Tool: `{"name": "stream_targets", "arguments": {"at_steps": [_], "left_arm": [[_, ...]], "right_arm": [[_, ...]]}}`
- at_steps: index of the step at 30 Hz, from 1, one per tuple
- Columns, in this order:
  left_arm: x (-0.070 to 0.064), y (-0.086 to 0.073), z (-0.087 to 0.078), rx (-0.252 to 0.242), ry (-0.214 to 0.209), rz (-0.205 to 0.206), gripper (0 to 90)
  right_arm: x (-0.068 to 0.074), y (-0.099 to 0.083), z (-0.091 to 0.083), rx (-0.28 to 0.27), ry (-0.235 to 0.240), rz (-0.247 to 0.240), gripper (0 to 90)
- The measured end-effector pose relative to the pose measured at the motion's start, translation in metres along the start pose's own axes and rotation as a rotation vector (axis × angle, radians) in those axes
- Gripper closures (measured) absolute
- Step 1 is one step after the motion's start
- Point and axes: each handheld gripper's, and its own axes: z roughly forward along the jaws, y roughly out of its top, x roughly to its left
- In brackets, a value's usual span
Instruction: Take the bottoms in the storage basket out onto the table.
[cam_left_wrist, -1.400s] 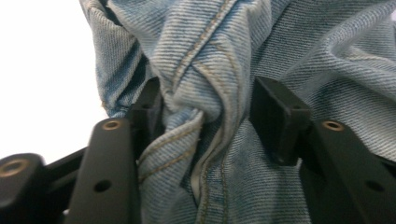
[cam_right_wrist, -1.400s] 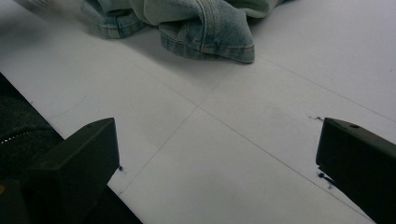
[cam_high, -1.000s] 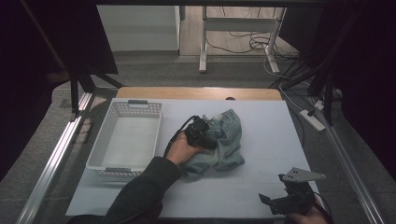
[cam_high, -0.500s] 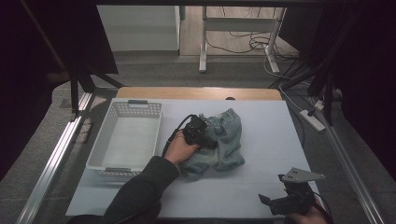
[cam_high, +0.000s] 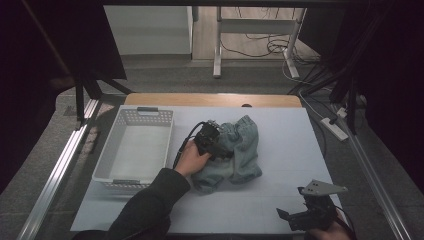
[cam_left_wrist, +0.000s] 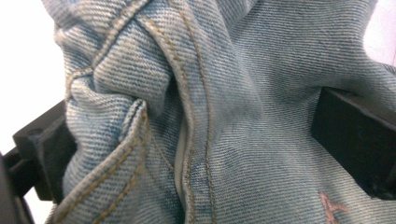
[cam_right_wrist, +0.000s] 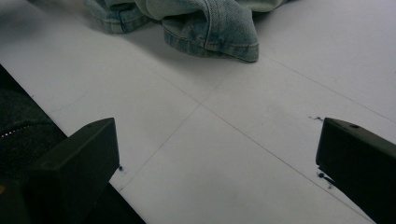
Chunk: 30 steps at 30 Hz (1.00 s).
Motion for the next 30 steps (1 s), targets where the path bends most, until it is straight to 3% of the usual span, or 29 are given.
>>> {"name": "stream_targets", "arguments": {"at_steps": [12, 30], "left_arm": [[0.001, 0.000, -0.011, -0.025, -0.065, 0.003, 0.0], [-0.007, 0.003, -0.028, -0.065, -0.082, 0.048, 0.0]], "right_arm": [[0.001, 0.000, 0.001, 0.003, 0.001, -0.002, 0.0], [0.001, 0.000, 0.001, 0.009, 0.001, -0.012, 0.0]]}}
